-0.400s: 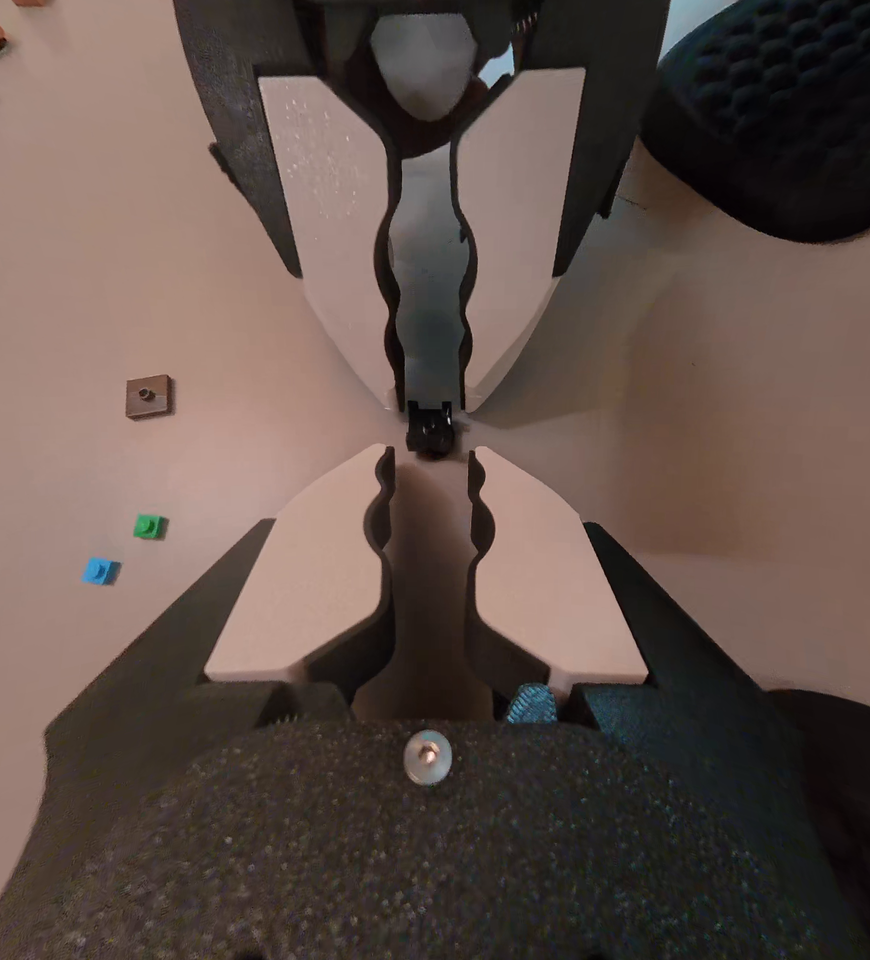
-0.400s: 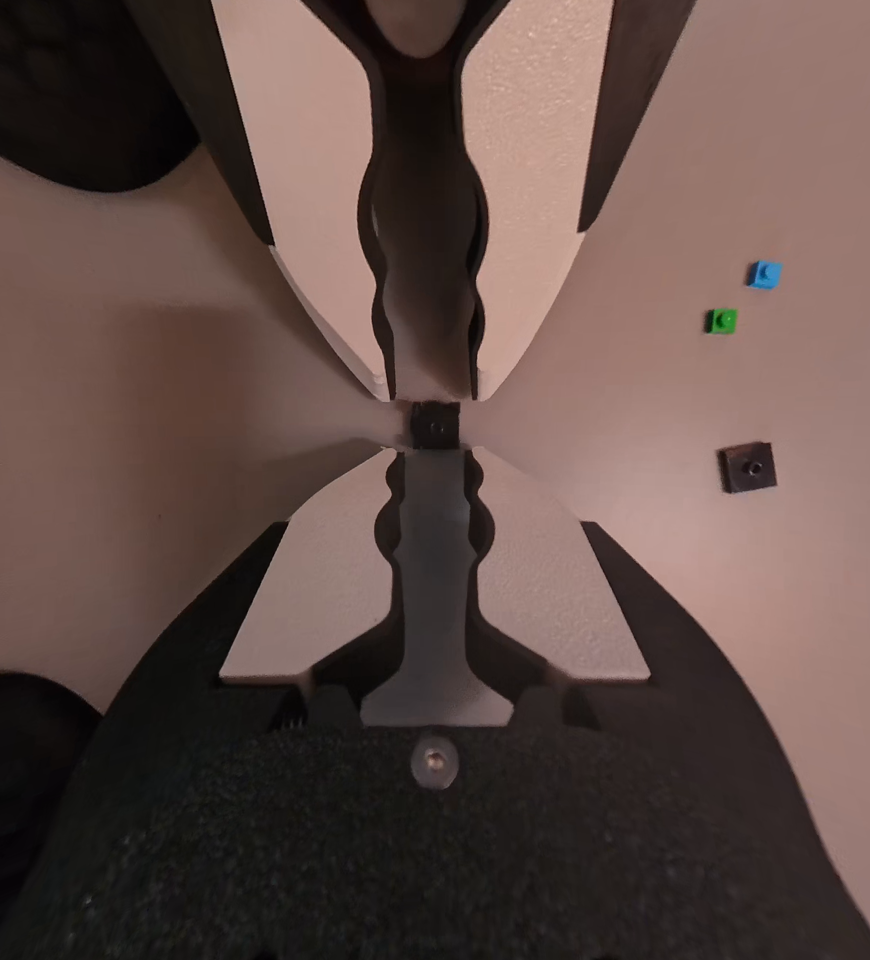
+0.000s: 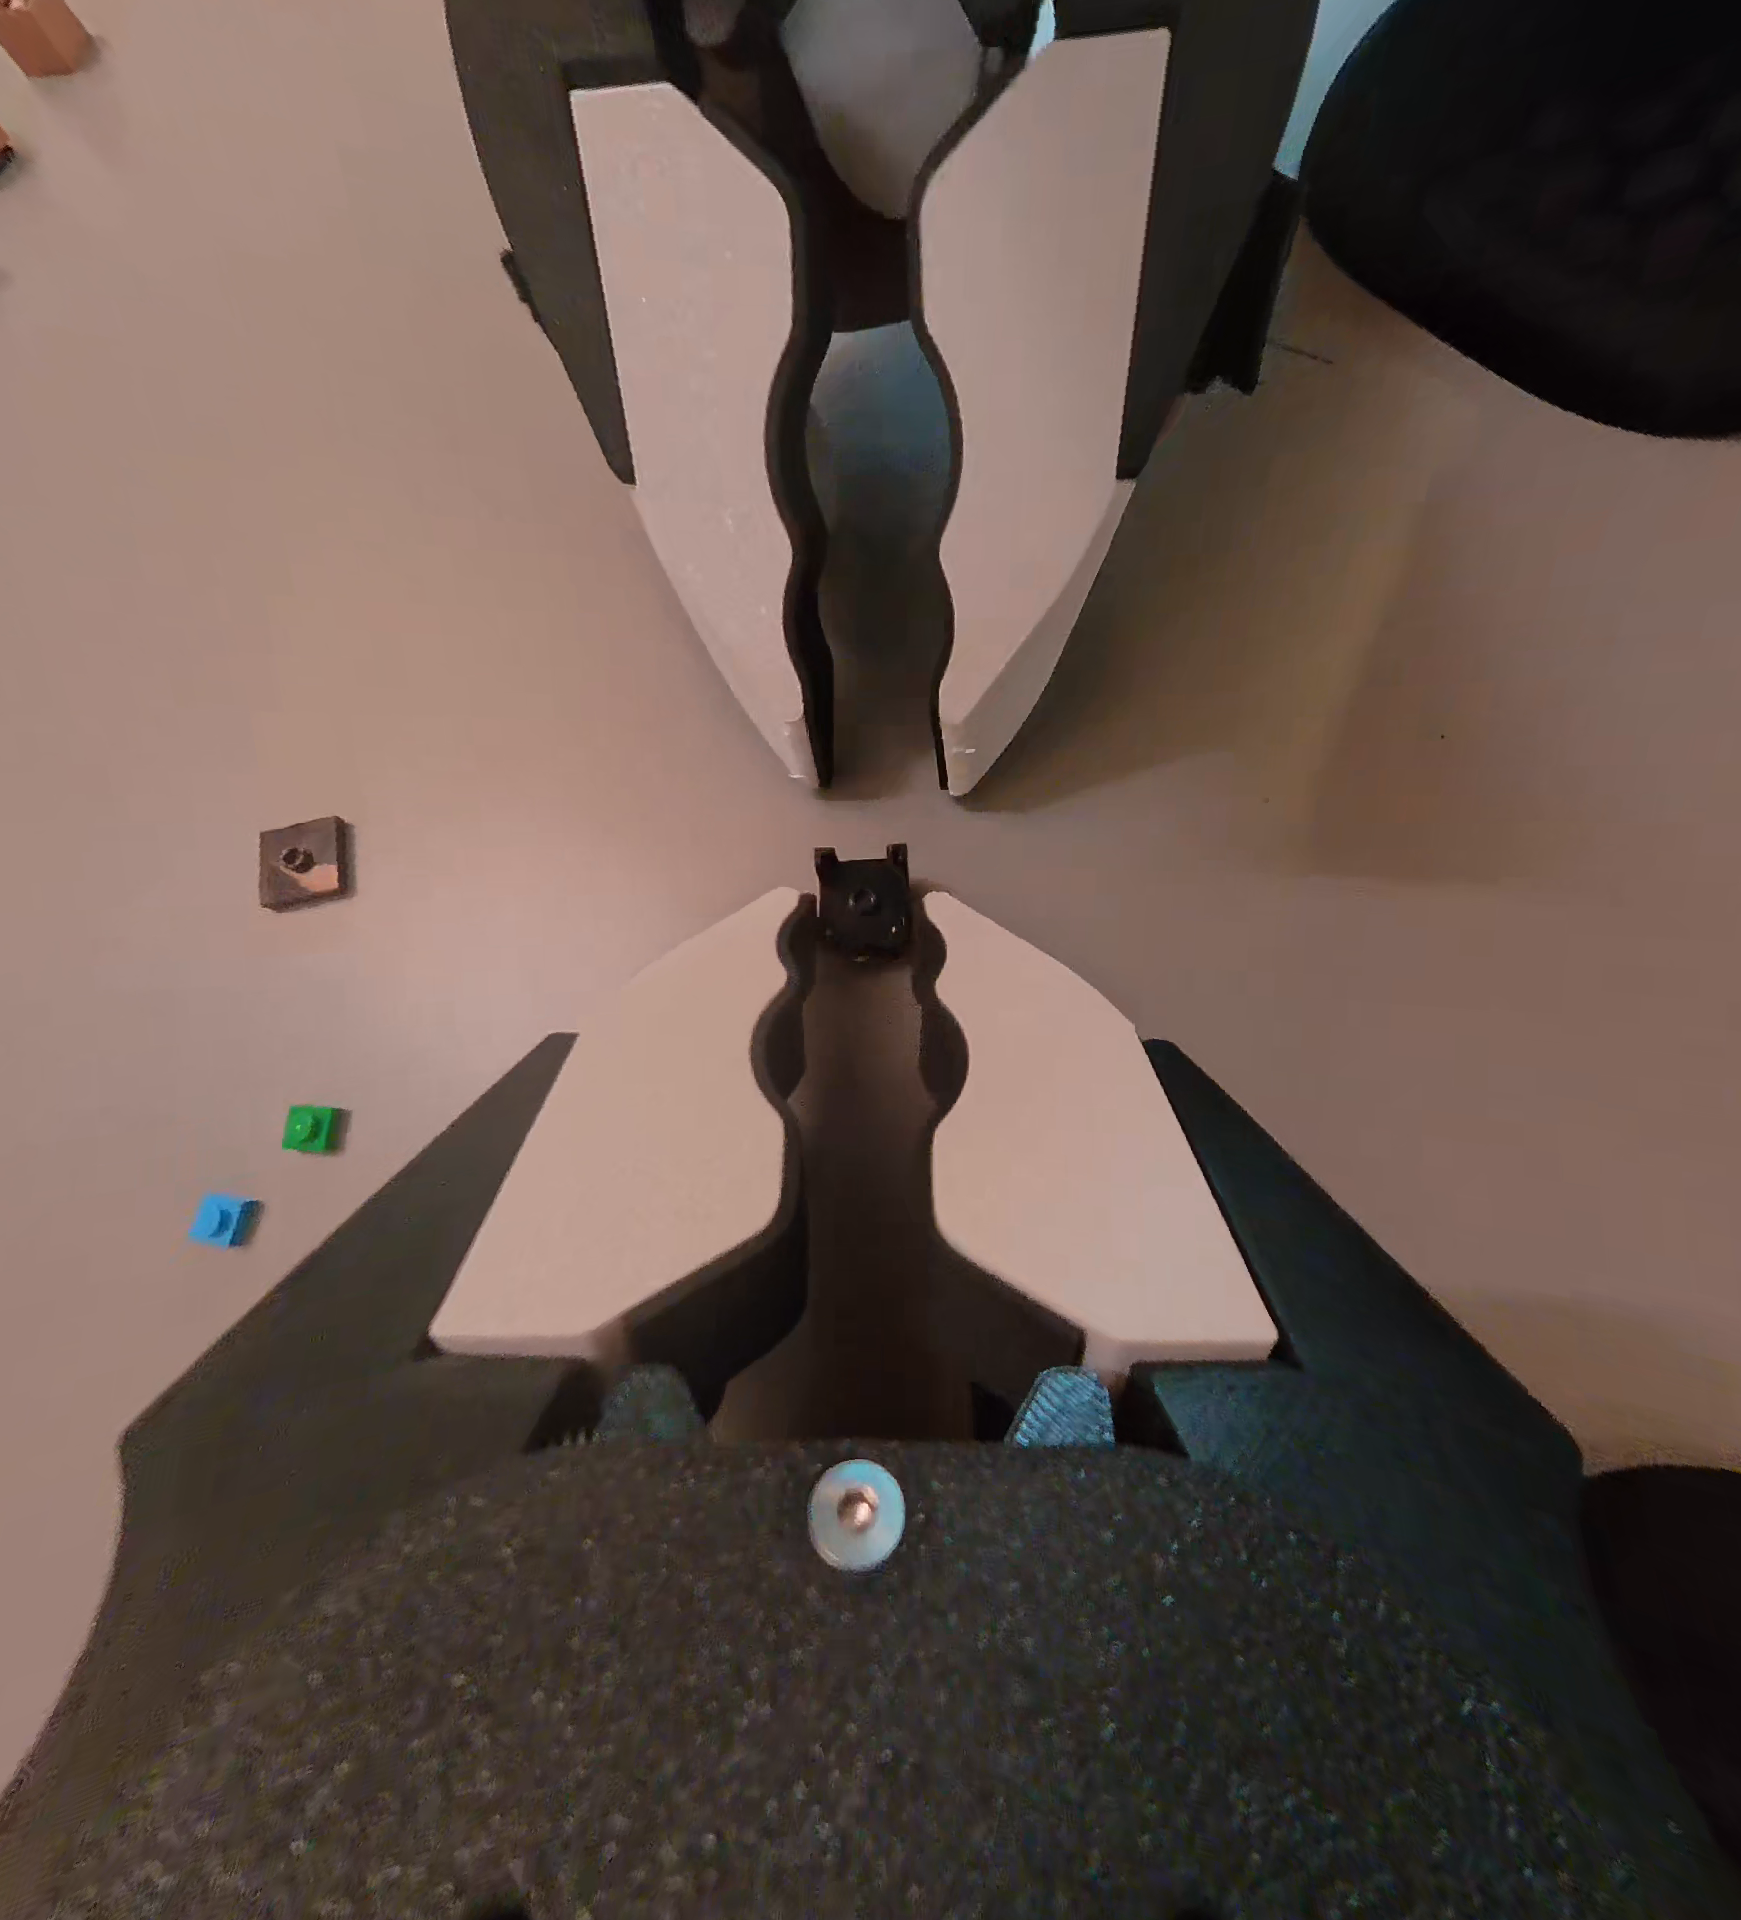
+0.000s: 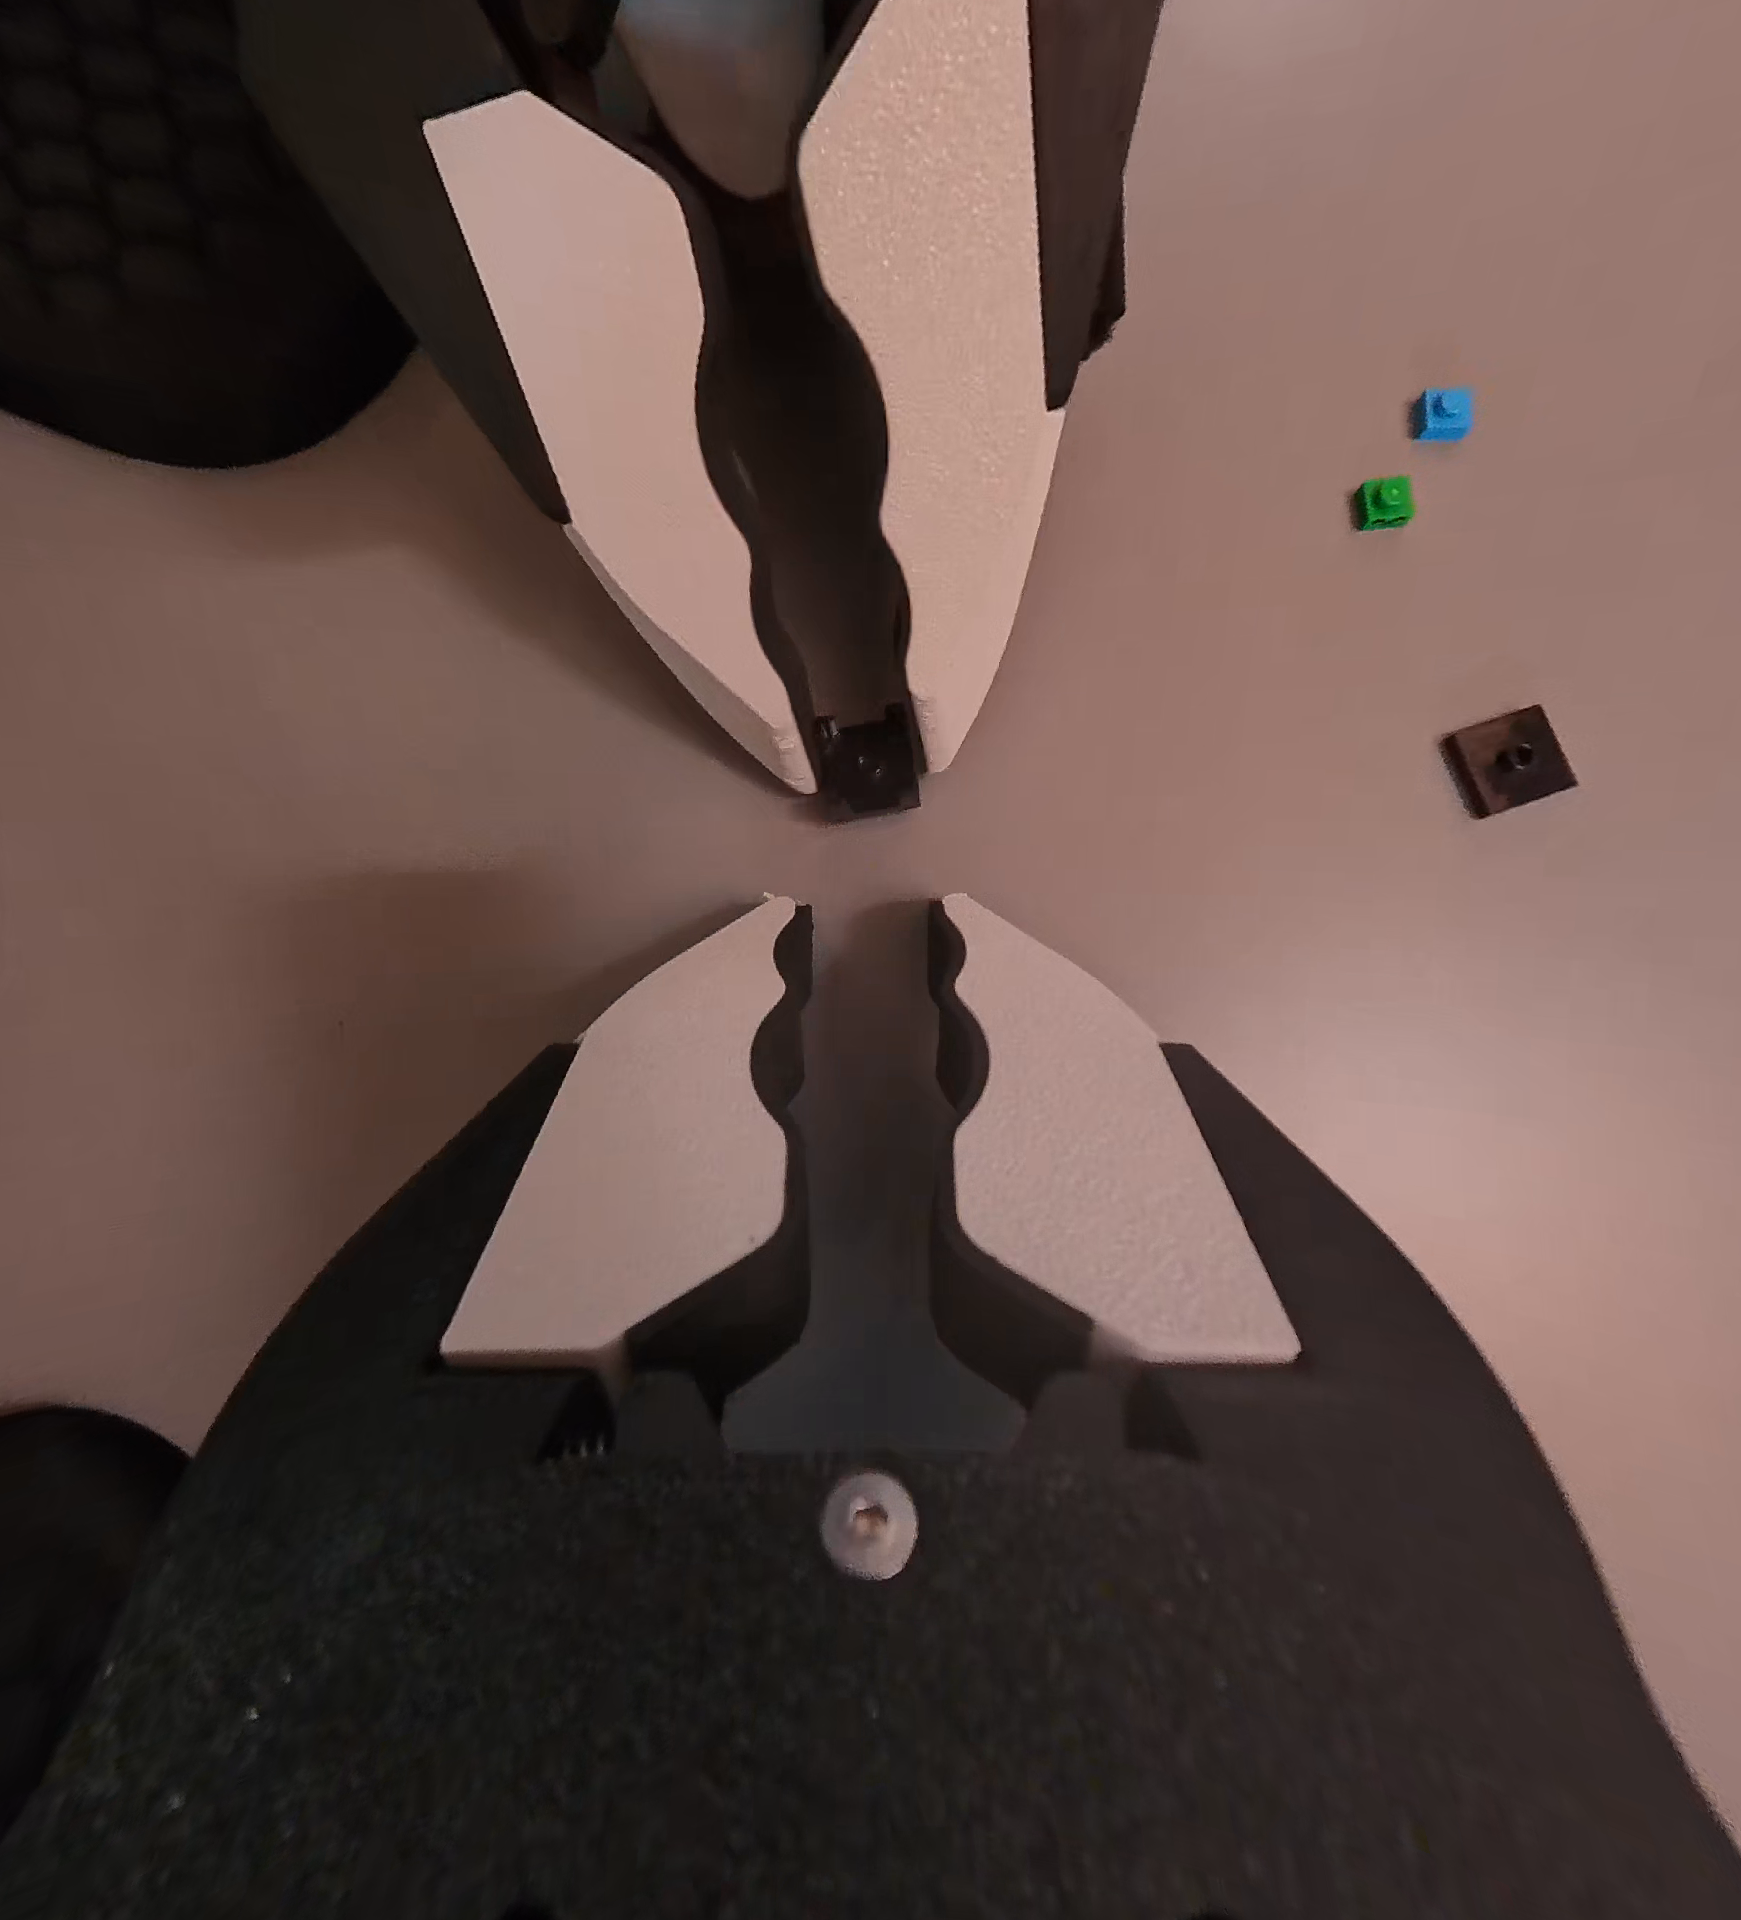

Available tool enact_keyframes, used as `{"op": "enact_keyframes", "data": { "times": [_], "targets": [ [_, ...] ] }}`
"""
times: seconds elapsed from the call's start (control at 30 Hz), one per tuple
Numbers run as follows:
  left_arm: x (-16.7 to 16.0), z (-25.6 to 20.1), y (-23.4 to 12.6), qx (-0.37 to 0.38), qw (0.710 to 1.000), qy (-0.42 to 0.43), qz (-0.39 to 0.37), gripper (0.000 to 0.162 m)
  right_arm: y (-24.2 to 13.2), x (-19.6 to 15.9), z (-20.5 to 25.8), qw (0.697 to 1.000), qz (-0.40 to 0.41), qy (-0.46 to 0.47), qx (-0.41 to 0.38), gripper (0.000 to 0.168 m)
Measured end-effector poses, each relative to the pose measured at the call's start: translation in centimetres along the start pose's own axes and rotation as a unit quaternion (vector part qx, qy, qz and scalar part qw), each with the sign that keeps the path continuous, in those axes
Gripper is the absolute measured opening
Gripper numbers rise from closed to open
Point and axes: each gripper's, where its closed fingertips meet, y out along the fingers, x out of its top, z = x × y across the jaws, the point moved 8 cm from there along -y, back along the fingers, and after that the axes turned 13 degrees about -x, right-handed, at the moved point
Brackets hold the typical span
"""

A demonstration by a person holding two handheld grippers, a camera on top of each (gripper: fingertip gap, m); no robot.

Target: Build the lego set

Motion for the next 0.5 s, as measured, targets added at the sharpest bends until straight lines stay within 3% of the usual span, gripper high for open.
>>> {"op": "enact_keyframes", "data": {
  "times": [0.2,0.37,0.5],
  "targets": [
    [-0.1,0.1,-0.3,0.013,1.0,0.008,-0.008,0.016,-0.1,-0.1,-0.1,1.0,-0.023,0.013,0.005,0.021],
    [-0.2,0.7,-1.9,0.001,0.997,-0.024,-0.069,0.016,0.1,0.1,0.1,0.999,-0.041,0.016,0.002,0.021],
    [-1.4,1.4,-3.0,0.014,0.998,-0.041,-0.055,0.016,0.8,0.9,0.4,0.999,-0.039,0.009,-0.006,0.021]
  ]
}}
